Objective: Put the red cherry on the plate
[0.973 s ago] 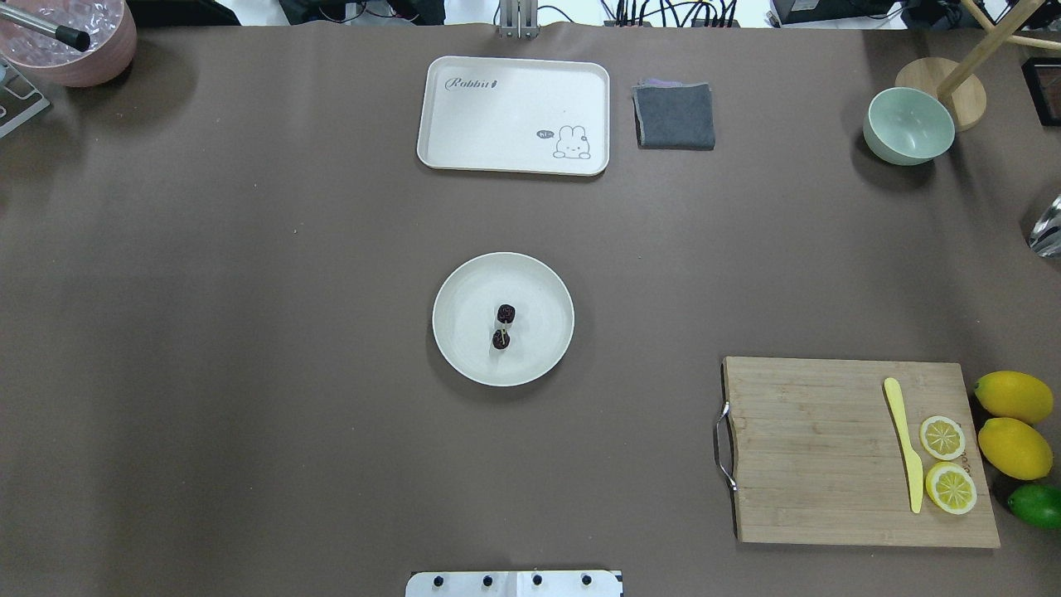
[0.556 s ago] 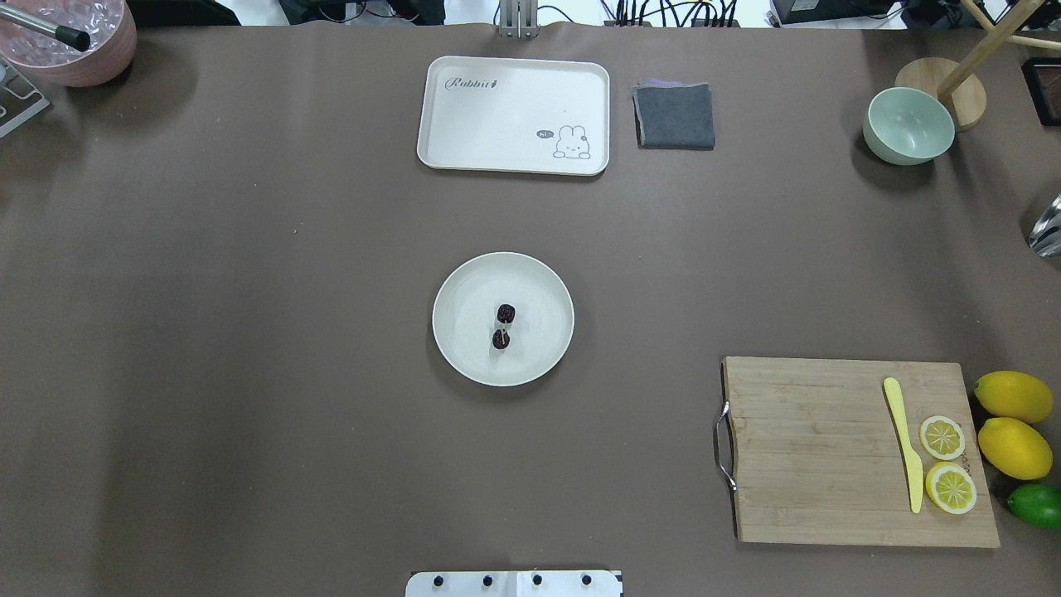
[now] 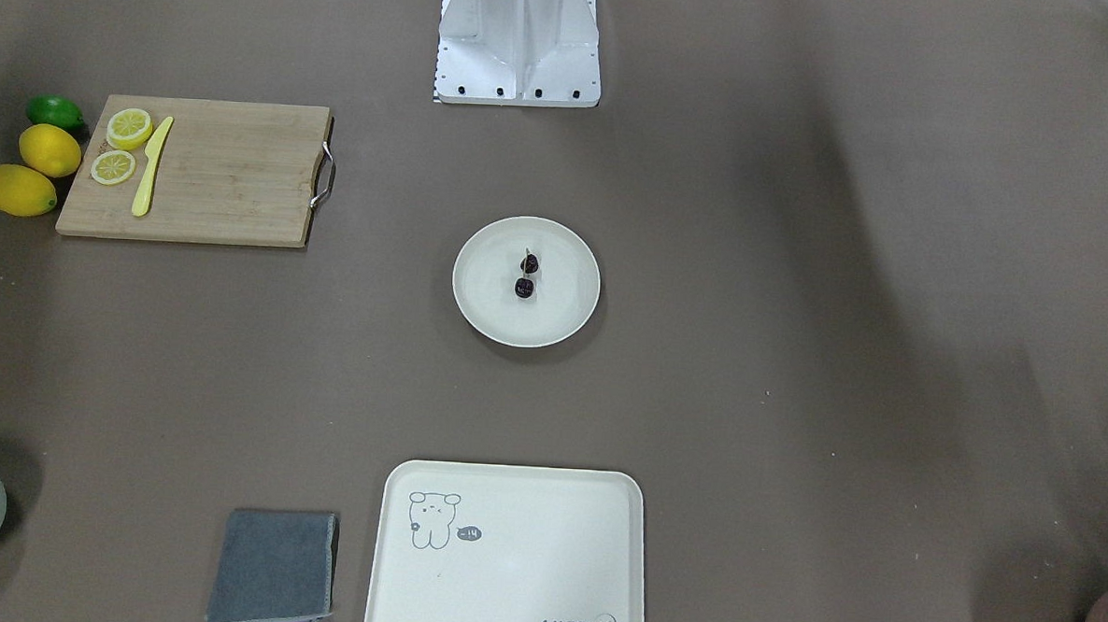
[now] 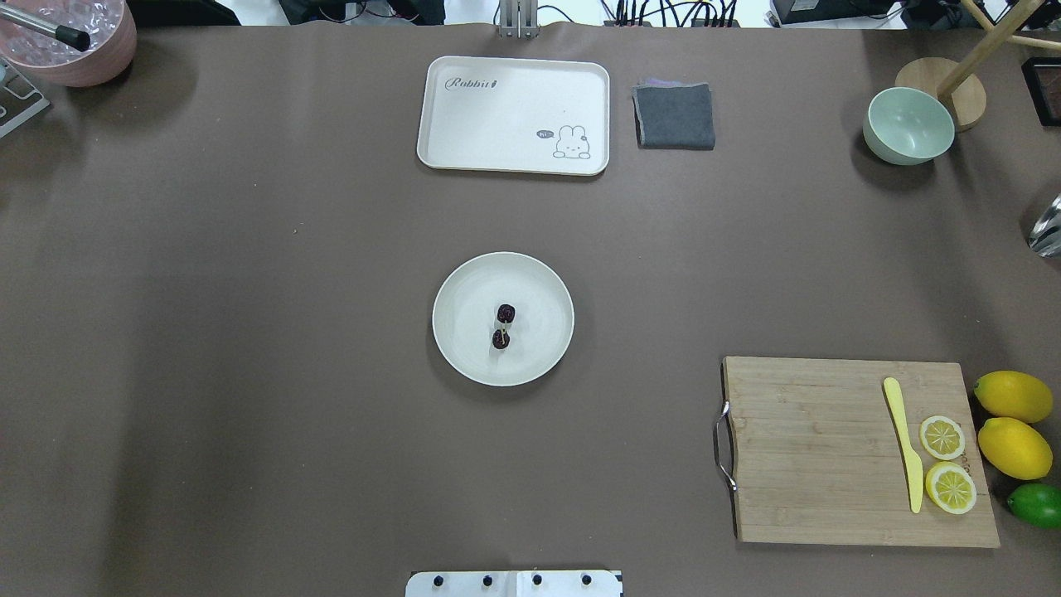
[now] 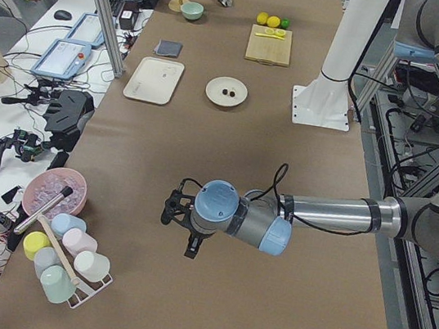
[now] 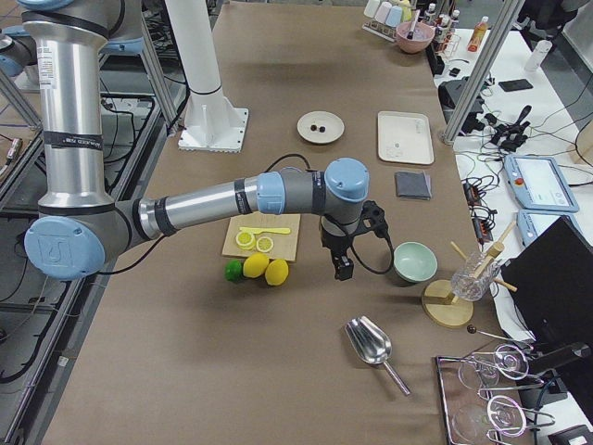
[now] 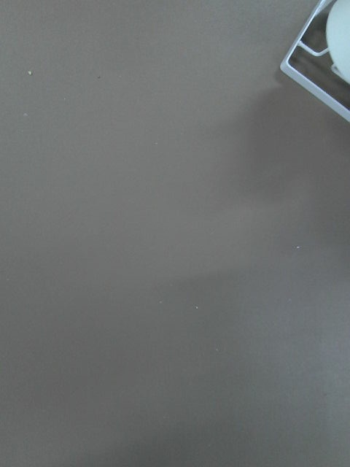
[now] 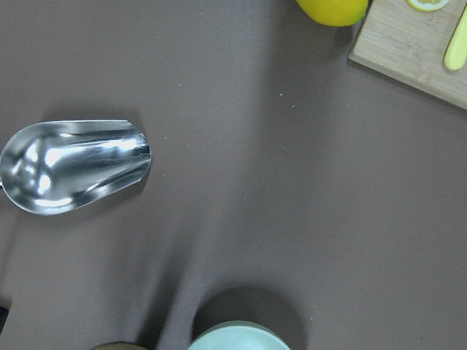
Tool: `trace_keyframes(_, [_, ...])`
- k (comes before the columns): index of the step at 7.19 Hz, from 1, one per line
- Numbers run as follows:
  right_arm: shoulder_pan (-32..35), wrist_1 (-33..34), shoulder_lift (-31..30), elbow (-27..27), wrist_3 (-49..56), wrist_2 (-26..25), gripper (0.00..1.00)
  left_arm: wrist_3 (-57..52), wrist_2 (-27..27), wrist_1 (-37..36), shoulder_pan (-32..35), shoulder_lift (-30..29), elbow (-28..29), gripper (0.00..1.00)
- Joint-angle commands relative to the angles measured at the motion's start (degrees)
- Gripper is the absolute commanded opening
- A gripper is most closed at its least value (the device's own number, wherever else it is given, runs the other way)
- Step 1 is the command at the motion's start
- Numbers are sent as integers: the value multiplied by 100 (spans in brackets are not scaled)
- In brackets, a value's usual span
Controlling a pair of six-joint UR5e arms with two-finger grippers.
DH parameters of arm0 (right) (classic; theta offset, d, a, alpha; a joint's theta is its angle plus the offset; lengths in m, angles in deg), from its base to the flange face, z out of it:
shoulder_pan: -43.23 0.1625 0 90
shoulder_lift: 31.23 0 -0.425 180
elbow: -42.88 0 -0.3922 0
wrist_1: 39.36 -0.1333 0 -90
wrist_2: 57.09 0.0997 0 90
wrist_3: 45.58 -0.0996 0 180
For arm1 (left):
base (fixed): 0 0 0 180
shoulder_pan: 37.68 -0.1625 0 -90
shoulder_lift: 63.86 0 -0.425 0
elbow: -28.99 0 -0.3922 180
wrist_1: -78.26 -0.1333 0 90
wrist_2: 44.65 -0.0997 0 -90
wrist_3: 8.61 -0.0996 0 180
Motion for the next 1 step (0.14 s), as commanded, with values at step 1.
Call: trace_keyframes(1, [105,0,-9,-4,9,0,100,-2,-60,-8,18,-65,5,99])
